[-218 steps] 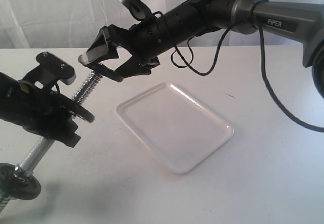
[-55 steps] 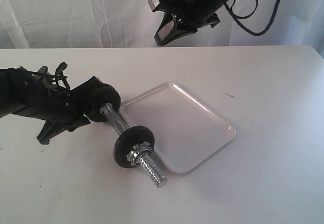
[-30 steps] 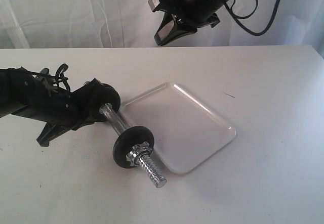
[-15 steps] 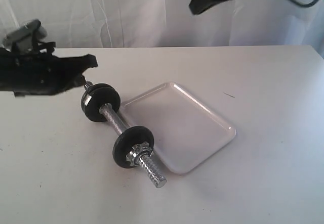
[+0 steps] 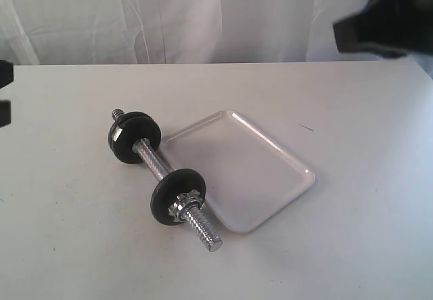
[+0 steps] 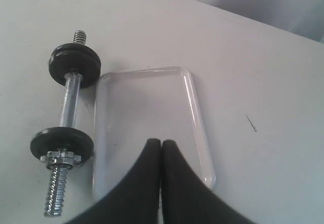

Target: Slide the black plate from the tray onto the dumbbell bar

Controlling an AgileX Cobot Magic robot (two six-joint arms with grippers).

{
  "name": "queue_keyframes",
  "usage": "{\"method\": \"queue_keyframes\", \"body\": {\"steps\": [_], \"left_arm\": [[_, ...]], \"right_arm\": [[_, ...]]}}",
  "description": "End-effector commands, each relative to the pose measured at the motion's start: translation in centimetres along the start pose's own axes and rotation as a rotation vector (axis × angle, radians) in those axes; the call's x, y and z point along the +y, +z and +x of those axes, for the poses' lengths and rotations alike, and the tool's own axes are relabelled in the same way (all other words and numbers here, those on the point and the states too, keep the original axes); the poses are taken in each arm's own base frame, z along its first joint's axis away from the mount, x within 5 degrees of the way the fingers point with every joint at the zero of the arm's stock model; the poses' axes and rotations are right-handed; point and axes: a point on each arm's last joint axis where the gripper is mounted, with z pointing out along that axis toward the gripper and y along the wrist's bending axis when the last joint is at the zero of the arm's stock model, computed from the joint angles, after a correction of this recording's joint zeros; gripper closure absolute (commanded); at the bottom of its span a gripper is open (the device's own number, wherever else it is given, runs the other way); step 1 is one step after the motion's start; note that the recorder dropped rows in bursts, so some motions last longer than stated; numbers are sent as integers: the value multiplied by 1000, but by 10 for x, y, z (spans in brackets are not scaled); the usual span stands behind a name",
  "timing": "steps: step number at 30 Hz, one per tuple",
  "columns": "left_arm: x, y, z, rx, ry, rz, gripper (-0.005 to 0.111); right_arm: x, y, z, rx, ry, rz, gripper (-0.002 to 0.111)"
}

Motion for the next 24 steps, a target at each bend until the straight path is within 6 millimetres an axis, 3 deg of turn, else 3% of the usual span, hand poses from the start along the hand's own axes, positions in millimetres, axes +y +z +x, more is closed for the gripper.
{"method": "queue_keyframes", "body": {"steps": [1, 6, 15, 17, 19, 24], "left_arm": [[-4, -30, 11, -58, 103, -2, 107], [-6, -43, 8, -103, 109, -3, 107], [-6, -44, 8, -105, 110, -2, 107], [-6, -44, 8, -105, 110, -2, 107], [-6, -44, 8, -107, 109, -4, 107], [-6, -44, 8, -107, 109, -4, 107]], "right_arm": [[3, -15, 43, -72, -1, 49, 108], [11, -29, 69, -18, -1, 25, 108], [14, -38, 77, -10, -24, 29, 108], [10, -39, 81, -92, -23, 76, 108], [7, -39, 93, -185, 21, 126, 108], [2, -36, 151, -349, 86, 225, 108]]}}
